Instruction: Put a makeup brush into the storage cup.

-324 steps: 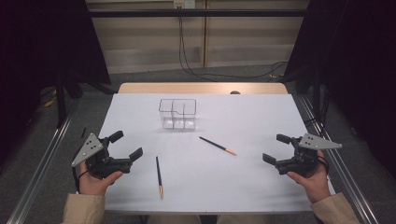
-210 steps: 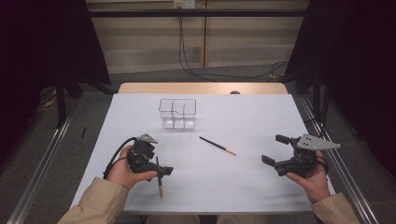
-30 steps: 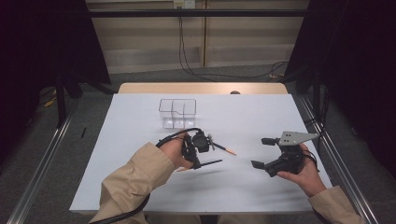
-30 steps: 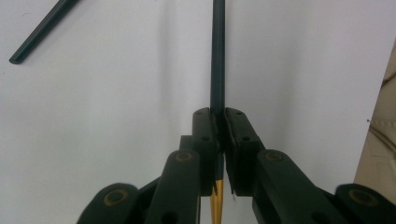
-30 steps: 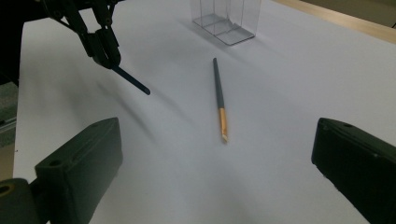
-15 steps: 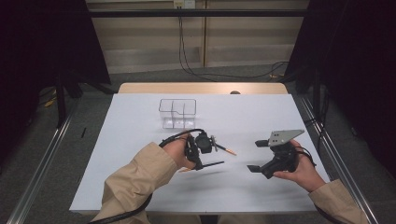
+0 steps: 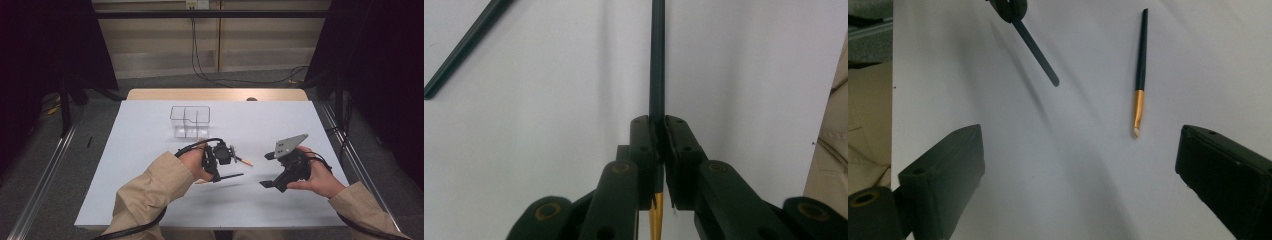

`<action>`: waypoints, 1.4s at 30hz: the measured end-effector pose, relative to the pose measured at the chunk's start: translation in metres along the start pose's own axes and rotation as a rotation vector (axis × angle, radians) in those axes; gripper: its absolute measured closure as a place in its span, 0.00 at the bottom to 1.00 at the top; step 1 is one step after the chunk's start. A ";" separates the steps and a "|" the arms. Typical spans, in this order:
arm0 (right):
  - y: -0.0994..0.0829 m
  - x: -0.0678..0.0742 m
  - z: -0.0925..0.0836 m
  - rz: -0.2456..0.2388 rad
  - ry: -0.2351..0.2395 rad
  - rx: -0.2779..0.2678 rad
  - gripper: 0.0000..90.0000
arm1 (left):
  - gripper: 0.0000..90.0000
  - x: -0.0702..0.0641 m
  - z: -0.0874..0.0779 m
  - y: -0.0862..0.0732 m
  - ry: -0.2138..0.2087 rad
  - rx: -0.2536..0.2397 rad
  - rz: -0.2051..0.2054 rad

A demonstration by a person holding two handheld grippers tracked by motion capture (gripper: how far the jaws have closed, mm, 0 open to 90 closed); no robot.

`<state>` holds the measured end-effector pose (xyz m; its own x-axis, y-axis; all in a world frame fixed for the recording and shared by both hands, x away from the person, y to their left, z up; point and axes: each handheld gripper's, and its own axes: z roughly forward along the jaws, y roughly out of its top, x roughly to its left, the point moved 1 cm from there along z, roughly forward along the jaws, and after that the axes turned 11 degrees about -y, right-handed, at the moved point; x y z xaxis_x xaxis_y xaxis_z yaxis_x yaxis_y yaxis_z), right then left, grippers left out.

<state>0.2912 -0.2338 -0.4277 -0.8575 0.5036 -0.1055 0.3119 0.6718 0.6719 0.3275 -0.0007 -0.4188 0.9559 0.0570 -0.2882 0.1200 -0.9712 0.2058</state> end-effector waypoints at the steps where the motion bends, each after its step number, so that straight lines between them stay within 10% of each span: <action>1: 0.002 0.001 0.001 -0.005 0.007 0.006 0.06 | 0.93 0.000 0.000 0.000 0.000 -0.002 0.001; 20: 0.027 0.006 0.016 -0.115 0.048 0.120 0.24 | 0.93 -0.002 0.000 0.009 0.001 0.006 0.019; 42: 0.047 0.013 0.029 -0.162 0.106 0.119 0.62 | 0.93 -0.005 -0.001 0.012 0.002 -0.009 0.040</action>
<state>0.3063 -0.1800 -0.4191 -0.9364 0.3286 -0.1229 0.2076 0.8014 0.5609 0.3248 -0.0127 -0.4145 0.9605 0.0186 -0.2777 0.0839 -0.9707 0.2253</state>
